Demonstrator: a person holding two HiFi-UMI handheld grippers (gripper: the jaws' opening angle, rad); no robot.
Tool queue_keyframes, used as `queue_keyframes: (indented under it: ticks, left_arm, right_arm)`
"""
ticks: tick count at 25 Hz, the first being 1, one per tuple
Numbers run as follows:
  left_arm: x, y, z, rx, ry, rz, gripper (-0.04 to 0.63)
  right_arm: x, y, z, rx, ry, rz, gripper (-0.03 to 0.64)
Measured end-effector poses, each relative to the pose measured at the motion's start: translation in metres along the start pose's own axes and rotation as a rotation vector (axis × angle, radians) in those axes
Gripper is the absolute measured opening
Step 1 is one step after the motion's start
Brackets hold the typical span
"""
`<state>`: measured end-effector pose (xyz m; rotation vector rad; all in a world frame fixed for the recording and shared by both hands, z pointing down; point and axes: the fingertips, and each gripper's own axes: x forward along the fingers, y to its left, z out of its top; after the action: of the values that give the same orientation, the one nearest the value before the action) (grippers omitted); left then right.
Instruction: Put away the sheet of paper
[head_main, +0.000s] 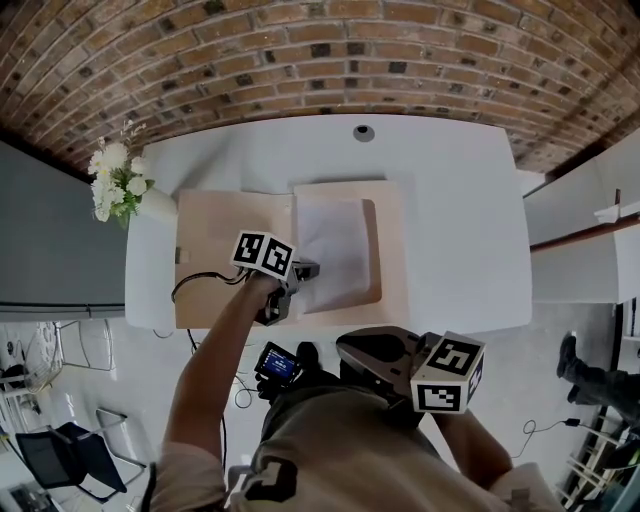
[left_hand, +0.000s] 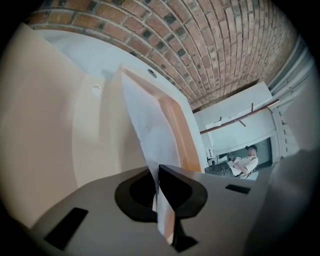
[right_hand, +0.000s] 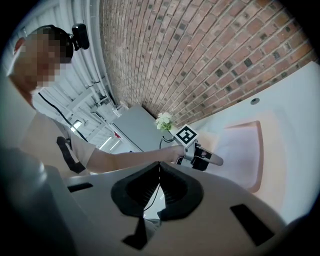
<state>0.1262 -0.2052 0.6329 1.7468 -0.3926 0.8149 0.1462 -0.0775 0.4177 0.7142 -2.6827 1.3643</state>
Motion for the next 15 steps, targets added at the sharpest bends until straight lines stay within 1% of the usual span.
queue_keyframes:
  ticks: [4,8,13,15]
  left_arm:
    - [0.009,-0.008,0.004,-0.067,-0.028,-0.061,0.015]
    - [0.016,-0.011,0.007,-0.115,-0.053,-0.097,0.015]
    - [0.024,-0.012,0.009,-0.152,-0.077,-0.107,0.015]
    - [0.027,-0.013,0.011,-0.151,-0.084,-0.105,0.016]
  right_arm:
    - [-0.002,-0.004,0.003,0.001,0.008,0.002,0.023]
    - [-0.003,-0.009,0.005,0.01,0.019,-0.001,0.023]
    - [-0.002,-0.013,0.007,0.01,0.047,0.008,0.023]
    - [-0.001,-0.016,0.008,0.013,0.059,0.013,0.023]
